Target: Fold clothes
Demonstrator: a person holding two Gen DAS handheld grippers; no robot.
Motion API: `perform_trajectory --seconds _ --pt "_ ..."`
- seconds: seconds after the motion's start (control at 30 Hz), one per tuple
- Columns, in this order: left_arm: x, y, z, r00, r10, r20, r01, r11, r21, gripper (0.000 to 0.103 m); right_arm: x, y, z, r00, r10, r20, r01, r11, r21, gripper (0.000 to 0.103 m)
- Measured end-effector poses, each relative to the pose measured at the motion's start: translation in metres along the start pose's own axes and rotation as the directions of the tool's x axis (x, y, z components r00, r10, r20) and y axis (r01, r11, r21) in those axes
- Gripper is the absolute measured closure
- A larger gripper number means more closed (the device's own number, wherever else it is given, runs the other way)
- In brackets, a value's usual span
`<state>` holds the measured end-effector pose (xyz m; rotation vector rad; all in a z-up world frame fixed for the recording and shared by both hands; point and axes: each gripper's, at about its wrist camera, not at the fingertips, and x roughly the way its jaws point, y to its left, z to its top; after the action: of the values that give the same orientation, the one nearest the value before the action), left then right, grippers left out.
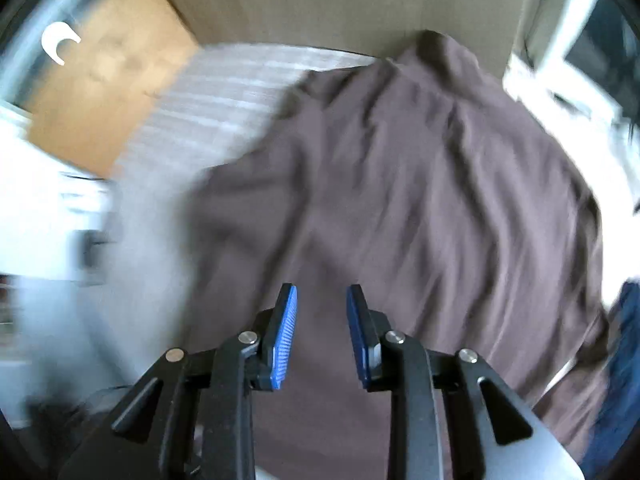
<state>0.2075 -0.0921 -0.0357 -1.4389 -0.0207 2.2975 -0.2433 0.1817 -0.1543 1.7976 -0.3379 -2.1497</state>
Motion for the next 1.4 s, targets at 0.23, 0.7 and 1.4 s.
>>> perform_trajectory --seconds 0.23,0.7,1.4 --pt "0.051 0.024 0.026 0.996 -0.093 0.004 0.093 0.991 -0.094 0.08 0.017 0.027 -0.103 0.996 0.078 -0.046 -0.079 0.997 -0.025 0.065" --pt "0.143 -0.01 0.036 0.969 -0.204 -0.143 0.196 0.978 -0.063 0.082 0.11 0.08 -0.167 0.99 0.033 -0.141 -0.048 0.993 -0.107 0.061" --pt "0.114 0.014 0.018 0.993 -0.095 -0.069 0.088 0.991 -0.104 0.086 0.077 0.109 -0.057 0.987 -0.148 0.058 0.158 0.931 -0.33 0.062"
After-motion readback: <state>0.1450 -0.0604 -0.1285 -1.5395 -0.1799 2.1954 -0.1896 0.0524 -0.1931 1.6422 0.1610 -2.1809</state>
